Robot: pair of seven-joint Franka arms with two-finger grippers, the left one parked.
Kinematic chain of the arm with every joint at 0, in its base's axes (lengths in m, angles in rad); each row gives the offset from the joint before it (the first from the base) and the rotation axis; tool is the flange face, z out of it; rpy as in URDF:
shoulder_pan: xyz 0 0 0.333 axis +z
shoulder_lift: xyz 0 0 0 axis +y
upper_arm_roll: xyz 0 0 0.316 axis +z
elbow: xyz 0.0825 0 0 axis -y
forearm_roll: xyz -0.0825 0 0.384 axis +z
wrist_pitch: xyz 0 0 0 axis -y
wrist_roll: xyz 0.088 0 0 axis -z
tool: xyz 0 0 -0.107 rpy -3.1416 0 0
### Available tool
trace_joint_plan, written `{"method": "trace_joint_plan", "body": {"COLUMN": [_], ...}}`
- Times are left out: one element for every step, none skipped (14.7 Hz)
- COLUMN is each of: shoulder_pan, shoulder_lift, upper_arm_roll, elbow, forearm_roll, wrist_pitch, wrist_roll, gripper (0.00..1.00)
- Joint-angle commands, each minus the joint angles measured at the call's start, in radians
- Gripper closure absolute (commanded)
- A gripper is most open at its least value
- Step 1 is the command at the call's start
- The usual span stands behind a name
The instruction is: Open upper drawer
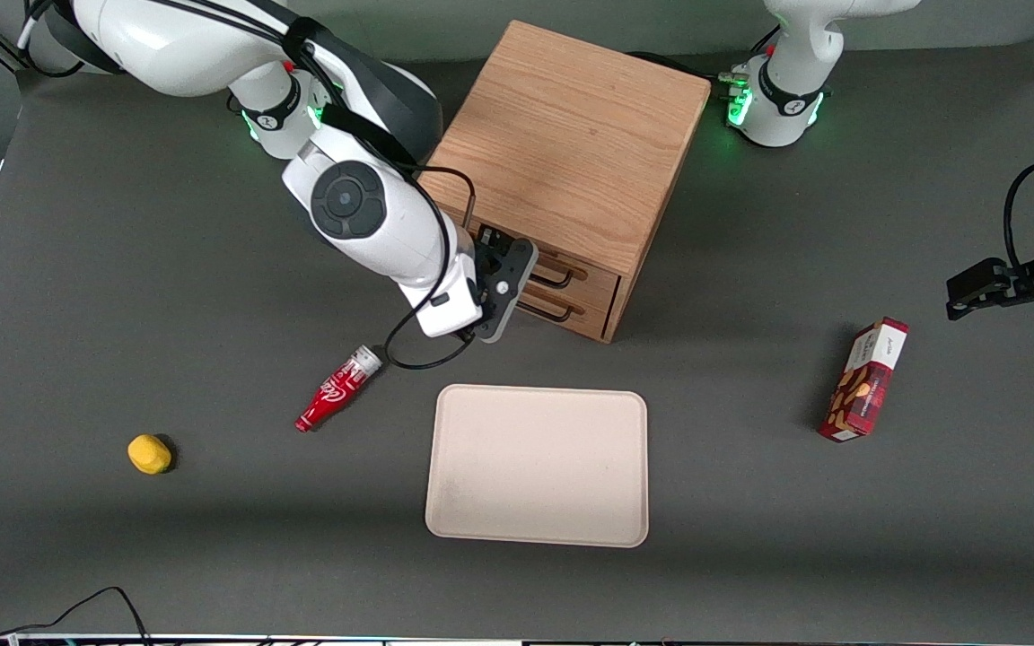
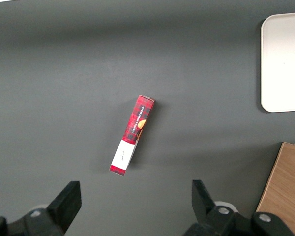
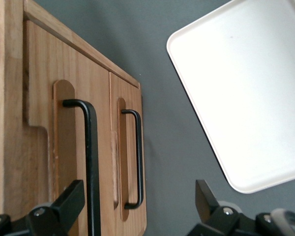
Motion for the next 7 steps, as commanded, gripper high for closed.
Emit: {"method": "trace_joint_plan", "body": {"shoulder_pan": [-0.001,-0.003,-0.003,-0.001,-0.001,0.0,0.0], "shoulder_lift": [0.044,0.052,0.058,0.066,0.07,0.07,0.076], "upper_arm_roll": [0.022,0.025,0.028,0.028,0.028,0.028,0.028], "elbow": [-0.009,-0.023,-0.035,-0.041,-0.043,-0.043,-0.043], "forearm_roll": [-0.018,-0.016,-0.016,-0.016,-0.016,-0.016,-0.019], "wrist_pitch": [0.038,0.056,0.07,0.079,0.087,0.09,0.09], "wrist_roll": [-0.059,-0.075,-0.078,-0.08,-0.08,-0.08,-0.081], "gripper": [0.0,0.0,0.0,0.0,0.0,0.0,0.0]}}
